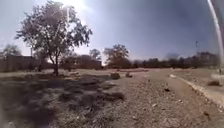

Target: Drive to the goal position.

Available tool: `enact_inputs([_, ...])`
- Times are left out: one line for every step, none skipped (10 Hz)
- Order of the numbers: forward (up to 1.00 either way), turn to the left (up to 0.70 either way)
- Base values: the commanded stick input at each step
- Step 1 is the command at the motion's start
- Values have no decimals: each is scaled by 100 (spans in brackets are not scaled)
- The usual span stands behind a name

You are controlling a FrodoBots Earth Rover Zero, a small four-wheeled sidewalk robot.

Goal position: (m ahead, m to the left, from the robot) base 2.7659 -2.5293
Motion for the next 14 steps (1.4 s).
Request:
enact_inputs([50, -50])
enact_inputs([50, -50])
enact_inputs([50, -35])
enact_inputs([50, -13])
enact_inputs([50, 0])
enact_inputs([50, 0])
enact_inputs([50, 0])
enact_inputs([50, 0])
enact_inputs([50, 0])
enact_inputs([50, 0])
enact_inputs([50, 0])
enact_inputs([50, 0])
enact_inputs([50, 0])
enact_inputs([50, 0])
